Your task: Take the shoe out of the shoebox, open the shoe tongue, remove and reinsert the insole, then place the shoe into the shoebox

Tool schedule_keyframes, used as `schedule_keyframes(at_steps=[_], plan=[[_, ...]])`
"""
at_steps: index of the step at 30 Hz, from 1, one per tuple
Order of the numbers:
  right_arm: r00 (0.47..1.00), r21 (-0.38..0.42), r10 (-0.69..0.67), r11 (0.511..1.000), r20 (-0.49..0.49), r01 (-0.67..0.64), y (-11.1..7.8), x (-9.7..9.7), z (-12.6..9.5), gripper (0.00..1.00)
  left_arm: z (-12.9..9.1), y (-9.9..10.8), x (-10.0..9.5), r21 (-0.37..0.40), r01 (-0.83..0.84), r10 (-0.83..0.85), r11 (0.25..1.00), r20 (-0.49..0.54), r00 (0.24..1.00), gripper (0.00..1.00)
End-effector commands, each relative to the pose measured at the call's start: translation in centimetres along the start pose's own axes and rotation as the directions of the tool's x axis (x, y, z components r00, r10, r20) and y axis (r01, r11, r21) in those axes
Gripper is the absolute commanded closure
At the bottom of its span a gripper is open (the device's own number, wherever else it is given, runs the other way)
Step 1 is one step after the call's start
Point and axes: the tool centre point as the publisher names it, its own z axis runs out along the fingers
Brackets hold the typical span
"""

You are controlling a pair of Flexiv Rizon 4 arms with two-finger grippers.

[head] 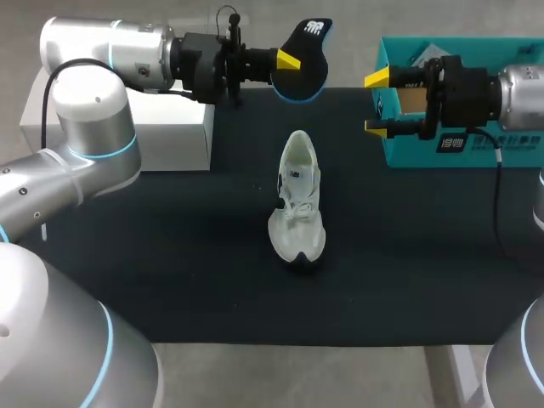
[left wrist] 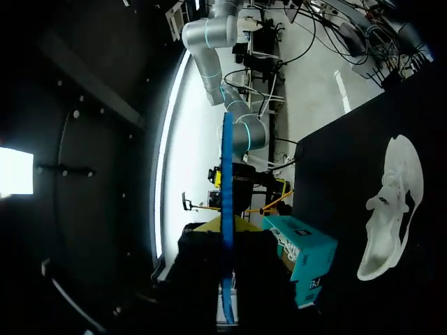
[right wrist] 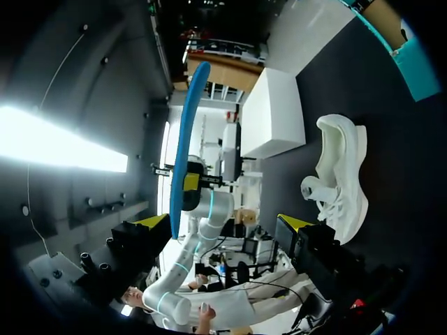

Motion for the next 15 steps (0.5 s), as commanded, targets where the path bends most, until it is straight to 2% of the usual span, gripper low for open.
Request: schedule_keyframes(at_steps=[1, 8, 11, 12, 13, 15], plan=[[1.0, -0.012, -0.018, 1.0, 0.018, 0.018, 0.5, 0.7, 0.5, 0.0, 0.4, 0.1, 0.6, -0.007, 0.008, -0.008, 1.0, 0.001, 1.0, 1.0], [0.999, -0.002, -0.025, 1.0, 0.036, 0.025, 1.3, 1.6, 1.4, 0.0, 2.1, 0.5, 2.2, -0.003, -0.099, 0.099, 0.995, -0.058, 0.993, 1.0], [0.999, -0.002, -0.011, 1.0, 0.052, 0.011, 1.6, 1.5, 1.8, 0.01, 3.0, 0.7, 2.8, -0.008, -0.117, 0.116, 0.993, -0.05, 0.992, 1.0], [0.998, -0.003, -0.009, 1.0, 0.055, 0.009, 1.7, 1.5, 1.9, 0.07, 3.3, 0.8, 3.1, -0.01, -0.12, 0.119, 0.993, -0.047, 0.992, 1.0], [0.998, -0.005, -0.005, 1.0, 0.055, 0.005, 1.8, 1.4, 2.1, 0.07, 3.6, 0.9, 3.3, -0.012, -0.118, 0.117, 0.993, -0.045, 0.992, 1.0], [0.998, -0.017, 0.003, 1.0, 0.057, -0.002, 2.0, 1.3, 2.3, 0.19, 4.1, 1.1, 3.7, -0.018, -0.122, 0.121, 0.992, -0.033, 0.992, 1.0]])
